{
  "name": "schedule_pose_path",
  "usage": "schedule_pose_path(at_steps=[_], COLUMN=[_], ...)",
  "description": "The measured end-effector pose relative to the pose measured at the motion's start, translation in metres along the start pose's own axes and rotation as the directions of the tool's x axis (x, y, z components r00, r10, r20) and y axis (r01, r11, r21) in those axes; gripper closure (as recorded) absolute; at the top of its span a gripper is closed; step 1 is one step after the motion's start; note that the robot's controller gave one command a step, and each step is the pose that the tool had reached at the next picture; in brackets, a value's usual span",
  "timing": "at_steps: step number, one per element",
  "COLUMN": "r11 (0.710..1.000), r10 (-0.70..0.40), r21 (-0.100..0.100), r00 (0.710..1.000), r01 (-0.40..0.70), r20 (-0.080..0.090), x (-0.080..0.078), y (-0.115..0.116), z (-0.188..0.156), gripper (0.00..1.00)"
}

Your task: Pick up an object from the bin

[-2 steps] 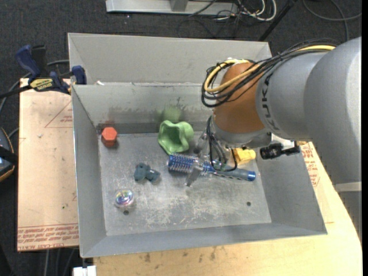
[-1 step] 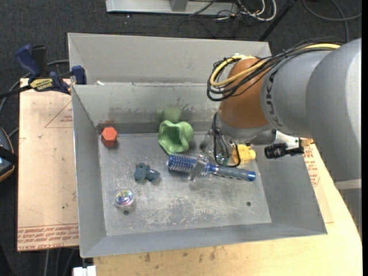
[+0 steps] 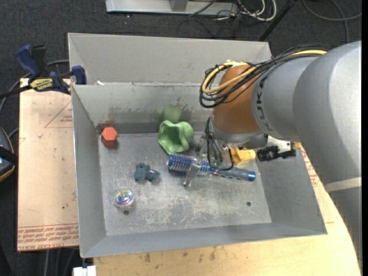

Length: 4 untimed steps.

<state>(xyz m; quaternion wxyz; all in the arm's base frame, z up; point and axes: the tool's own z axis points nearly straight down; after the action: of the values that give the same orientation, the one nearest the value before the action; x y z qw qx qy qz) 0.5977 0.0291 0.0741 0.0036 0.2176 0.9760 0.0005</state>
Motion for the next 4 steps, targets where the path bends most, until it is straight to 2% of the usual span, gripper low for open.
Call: schedule_pose_path(at_steps=[1,2,4], r11=[1.0,1.0,1.0], r10=[-0.002,-0.002,-0.006], r21=[0.002,-0.002,0.003], r00=[1.0,1.0,1.0], r01=[0.002,0.002,0.006], r20=[-0.004,0.002,-0.008], x=[-0.002,-0.003,-0.003], y=[0.001,0.002,0.003], z=[-0.003,-0.005,-0.015], gripper=[0.0,1.0,1.0])
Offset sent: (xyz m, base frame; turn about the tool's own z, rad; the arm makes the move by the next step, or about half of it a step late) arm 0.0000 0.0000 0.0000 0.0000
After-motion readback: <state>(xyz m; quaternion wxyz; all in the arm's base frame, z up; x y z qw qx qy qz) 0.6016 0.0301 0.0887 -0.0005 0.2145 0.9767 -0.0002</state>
